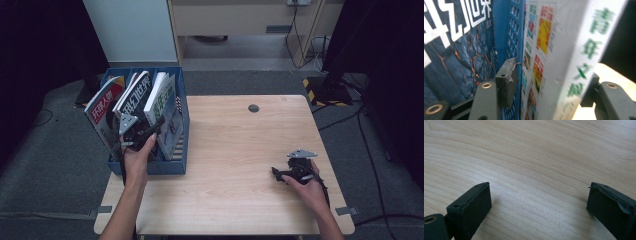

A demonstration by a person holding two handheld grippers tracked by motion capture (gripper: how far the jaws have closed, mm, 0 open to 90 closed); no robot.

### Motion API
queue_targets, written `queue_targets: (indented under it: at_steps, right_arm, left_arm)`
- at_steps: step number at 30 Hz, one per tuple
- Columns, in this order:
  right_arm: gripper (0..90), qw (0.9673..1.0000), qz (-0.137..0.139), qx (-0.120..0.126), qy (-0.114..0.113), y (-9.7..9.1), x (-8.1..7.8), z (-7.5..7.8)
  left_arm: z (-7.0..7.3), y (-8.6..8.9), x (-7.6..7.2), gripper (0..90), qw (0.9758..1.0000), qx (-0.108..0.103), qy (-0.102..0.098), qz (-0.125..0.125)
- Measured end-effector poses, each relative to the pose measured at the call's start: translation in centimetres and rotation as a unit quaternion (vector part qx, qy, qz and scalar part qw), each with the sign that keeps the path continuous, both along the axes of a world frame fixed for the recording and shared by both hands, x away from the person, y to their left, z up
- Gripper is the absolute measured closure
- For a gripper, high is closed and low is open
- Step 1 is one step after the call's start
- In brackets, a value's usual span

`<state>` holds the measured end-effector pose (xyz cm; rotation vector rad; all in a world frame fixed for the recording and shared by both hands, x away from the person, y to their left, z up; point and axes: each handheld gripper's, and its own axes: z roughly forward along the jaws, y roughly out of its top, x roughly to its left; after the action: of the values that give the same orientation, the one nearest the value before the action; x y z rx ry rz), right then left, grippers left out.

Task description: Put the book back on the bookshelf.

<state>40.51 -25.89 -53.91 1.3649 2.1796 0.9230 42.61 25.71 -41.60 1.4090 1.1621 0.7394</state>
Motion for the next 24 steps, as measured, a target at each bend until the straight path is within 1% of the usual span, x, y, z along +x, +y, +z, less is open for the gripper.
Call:
queue_targets:
  at_steps: [3, 6, 8, 11, 14, 18, 19, 21, 22, 24]
  right_arm:
    - [5.7, 1.0, 0.0, 0.0, 0.0, 0.0, 0.0, 0.0]
    - [5.7, 1.0, 0.0, 0.0, 0.0, 0.0, 0.0, 0.0]
    - [5.7, 1.0, 0.0, 0.0, 0.0, 0.0, 0.0, 0.0]
    - [5.7, 1.0, 0.0, 0.0, 0.0, 0.0, 0.0, 0.0]
    - [5.7, 1.0, 0.0, 0.0, 0.0, 0.0, 0.0, 0.0]
    - [5.7, 1.0, 0.0, 0.0, 0.0, 0.0, 0.0, 0.0]
    - [5.7, 1.0, 0.001, 0.0, 0.0, 0.0, 0.0, 0.0]
    - [5.7, 1.0, 0.0, 0.0, 0.0, 0.0, 0.0, 0.0]
    - [5.7, 1.0, 0.0, 0.0, 0.0, 0.0, 0.0, 0.0]
    - [5.6, 1.0, 0.001, 0.0, 0.0, 0.0, 0.0, 0.0]
  left_arm:
    - [-0.2, -0.2, -0.3, 40.8, 0.9999, 0.012, -0.001, 0.0]
    - [-0.3, -0.4, -0.7, 40.3, 0.9999, 0.016, -0.005, -0.003]
    - [-0.1, -0.5, -0.8, 39.8, 0.9997, 0.025, -0.008, -0.001]
    - [0.2, -0.4, -1.0, 39.0, 0.9995, 0.029, -0.011, -0.002]
    - [0.1, -0.4, -1.3, 37.8, 0.9991, 0.041, -0.005, -0.003]
    - [0.0, -0.2, -1.6, 36.8, 0.999, 0.045, -0.001, -0.002]
    - [0.0, -0.2, -1.7, 36.6, 0.9986, 0.053, -0.003, 0.0]
    - [0.0, -0.3, -1.9, 35.8, 0.9981, 0.062, 0.001, -0.002]
    - [-0.1, -0.3, -2.0, 35.5, 0.998, 0.063, 0.003, -0.004]
    - [-0.1, -0.2, -2.1, 34.8, 0.9983, 0.059, 0.004, -0.005]
